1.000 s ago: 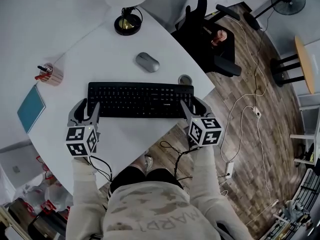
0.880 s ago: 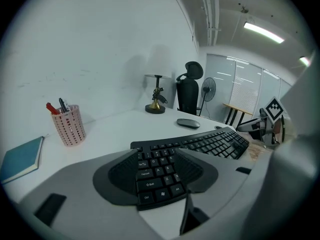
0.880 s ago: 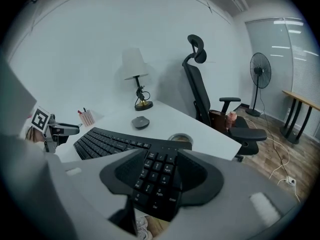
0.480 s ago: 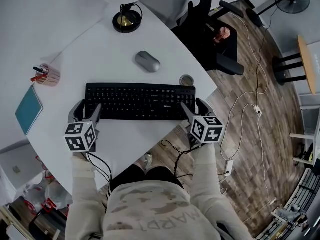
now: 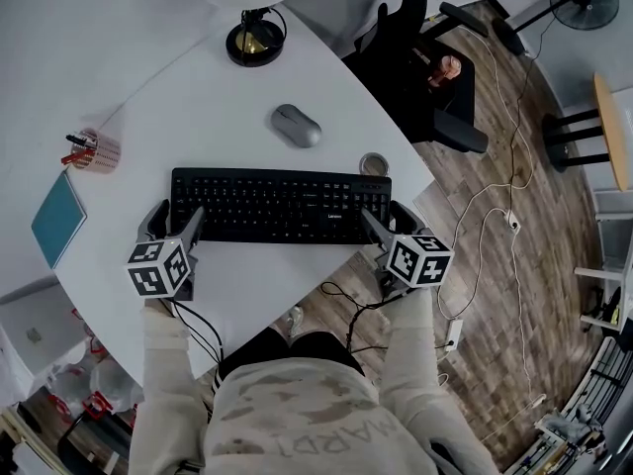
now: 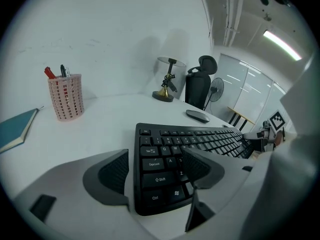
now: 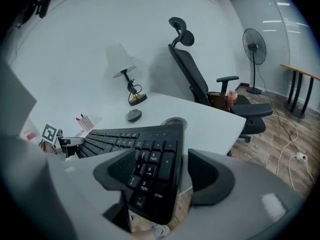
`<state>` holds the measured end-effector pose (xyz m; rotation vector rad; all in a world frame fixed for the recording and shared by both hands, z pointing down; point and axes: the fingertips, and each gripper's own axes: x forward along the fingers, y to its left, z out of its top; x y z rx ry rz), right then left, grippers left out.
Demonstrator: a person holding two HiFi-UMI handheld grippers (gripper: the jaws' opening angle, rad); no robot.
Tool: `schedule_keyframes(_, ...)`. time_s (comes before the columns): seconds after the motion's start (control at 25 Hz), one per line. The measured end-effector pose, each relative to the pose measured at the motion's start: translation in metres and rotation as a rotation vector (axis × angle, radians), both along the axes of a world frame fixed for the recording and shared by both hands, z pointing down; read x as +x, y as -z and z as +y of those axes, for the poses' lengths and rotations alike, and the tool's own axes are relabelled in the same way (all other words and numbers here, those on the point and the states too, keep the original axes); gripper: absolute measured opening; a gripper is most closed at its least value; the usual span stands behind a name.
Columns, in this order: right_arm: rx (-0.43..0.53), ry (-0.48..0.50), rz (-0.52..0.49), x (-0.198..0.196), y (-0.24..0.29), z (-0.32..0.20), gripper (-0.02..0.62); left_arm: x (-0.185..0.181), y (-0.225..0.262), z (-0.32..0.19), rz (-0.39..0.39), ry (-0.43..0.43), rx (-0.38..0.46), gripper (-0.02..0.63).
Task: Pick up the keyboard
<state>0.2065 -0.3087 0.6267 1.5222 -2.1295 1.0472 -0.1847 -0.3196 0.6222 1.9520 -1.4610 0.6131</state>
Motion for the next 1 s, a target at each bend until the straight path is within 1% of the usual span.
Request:
schedule_keyframes(0.2, -0.007, 0.016, 0.000, -0.001, -0.001, 0.000, 0.327, 0.001, -0.002, -0.001, 0.013, -0.015, -0.018, 0.328)
schedule_keyframes(0.4, -0.015, -0.002, -0.006, -0.003, 0.000, -0.001, 0.316, 0.003, -0.002, -0.002, 0.013, -0.032, -0.027, 0.324)
schedule_keyframes(0.6, -0.038, -0.025, -0.010, -0.001, -0.001, -0.001, 0.306, 0.003, -0.002, -0.002, 0.013, -0.017, -0.031, 0.321)
schedule_keyframes(0.8, -0.039, -0.046, 0.021, -0.001, 0.000, -0.001, 0.291, 0.001, -0.001, 0.001, 0.032, 0.008, -0.052, 0.314)
schedule_keyframes(0.88, -0.037, -0.051, 0.033, -0.002, 0.001, -0.002, 0.291, 0.001, 0.002, 0.000, 0.029, 0.010, -0.039, 0.314)
schedule_keyframes(1.0, -0.001, -0.057, 0.018, -0.004, 0.010, -0.002, 0.291, -0.002, 0.016, -0.001, 0.012, 0.010, 0.015, 0.314)
